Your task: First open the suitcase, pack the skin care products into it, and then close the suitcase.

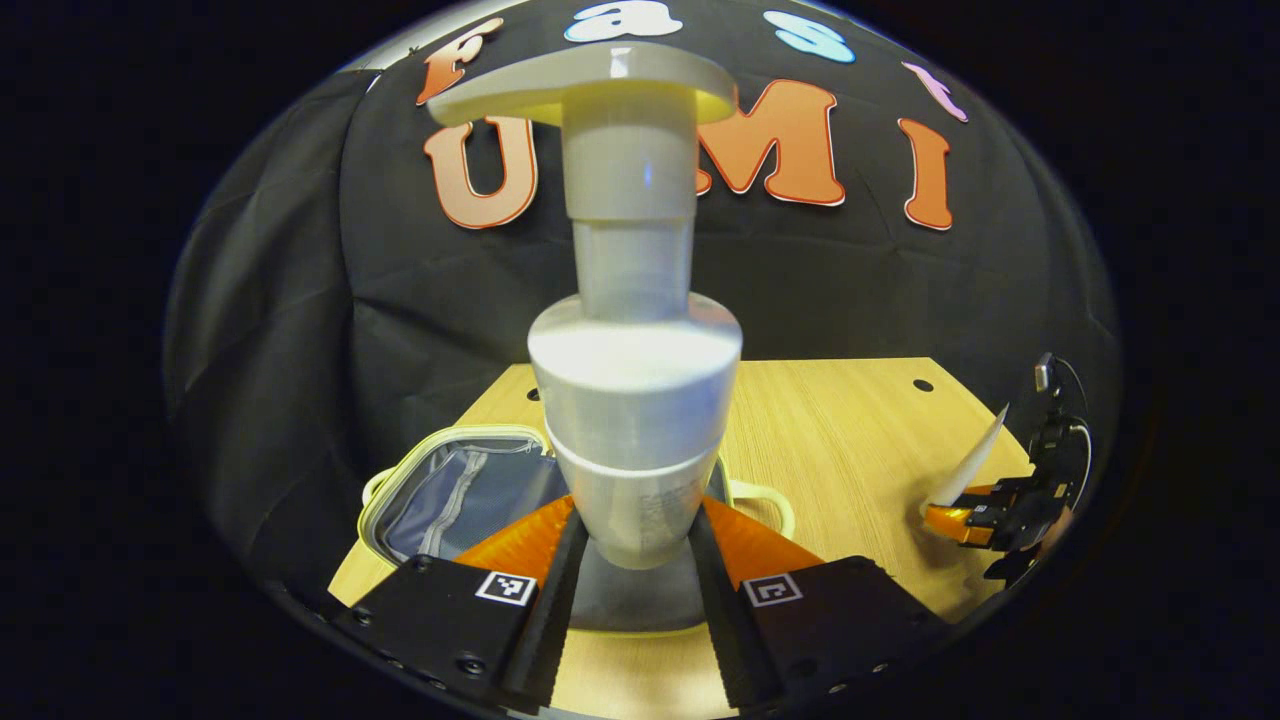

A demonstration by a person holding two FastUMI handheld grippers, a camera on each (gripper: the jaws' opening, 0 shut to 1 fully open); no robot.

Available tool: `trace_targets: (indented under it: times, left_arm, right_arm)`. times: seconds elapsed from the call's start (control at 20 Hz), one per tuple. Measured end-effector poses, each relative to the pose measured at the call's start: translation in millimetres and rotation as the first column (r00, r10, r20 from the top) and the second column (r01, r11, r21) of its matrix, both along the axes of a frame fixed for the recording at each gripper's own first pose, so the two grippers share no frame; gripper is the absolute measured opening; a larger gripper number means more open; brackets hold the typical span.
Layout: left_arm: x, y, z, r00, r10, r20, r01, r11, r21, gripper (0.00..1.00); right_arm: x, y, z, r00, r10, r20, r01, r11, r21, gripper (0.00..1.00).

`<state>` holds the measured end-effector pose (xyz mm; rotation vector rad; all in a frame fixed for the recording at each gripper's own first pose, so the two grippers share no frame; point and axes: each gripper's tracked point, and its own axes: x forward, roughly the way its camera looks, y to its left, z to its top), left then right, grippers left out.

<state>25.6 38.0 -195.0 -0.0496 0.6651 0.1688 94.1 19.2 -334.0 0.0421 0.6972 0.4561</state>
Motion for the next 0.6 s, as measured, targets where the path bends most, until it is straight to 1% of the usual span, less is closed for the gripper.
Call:
trace_targets:
  times: [0.15, 0.35, 0.4, 0.45, 0.5, 0.6]
  left_arm:
    - [1.3, 17.2, -8.1, 0.999, -0.044, -0.012, 0.043, 0.999, -0.022, 0.61]
    - [9.0, 40.5, -19.7, 0.994, -0.108, -0.030, 0.106, 0.993, -0.056, 0.60]
    - [10.3, 46.4, -27.5, 0.989, -0.141, -0.053, 0.137, 0.988, -0.078, 0.61]
    - [11.1, 49.0, -34.2, 0.984, -0.168, -0.068, 0.162, 0.983, -0.087, 0.61]
    - [11.0, 51.1, -42.8, 0.977, -0.190, -0.092, 0.181, 0.979, -0.098, 0.60]
    - [11.1, 57.2, -61.1, 0.966, -0.221, -0.135, 0.205, 0.971, -0.126, 0.60]
  right_arm:
    - [-0.7, 20.5, 32.8, 0.999, -0.005, 0.039, 0.005, 1.000, -0.006, 0.49]
    - [-6.1, 51.5, 74.1, 0.996, 0.015, 0.083, -0.014, 1.000, -0.007, 0.49]
    - [-7.9, 61.1, 82.7, 0.996, 0.010, 0.085, -0.010, 1.000, 0.001, 0.49]
    - [-7.2, 66.7, 88.6, 0.996, -0.002, 0.089, 0.004, 1.000, -0.017, 0.49]
    - [-7.7, 72.4, 96.1, 0.994, 0.001, 0.105, 0.002, 1.000, -0.026, 0.49]
    - [-12.7, 91.6, 108.2, 0.995, 0.002, 0.097, -0.001, 1.000, -0.006, 0.49]
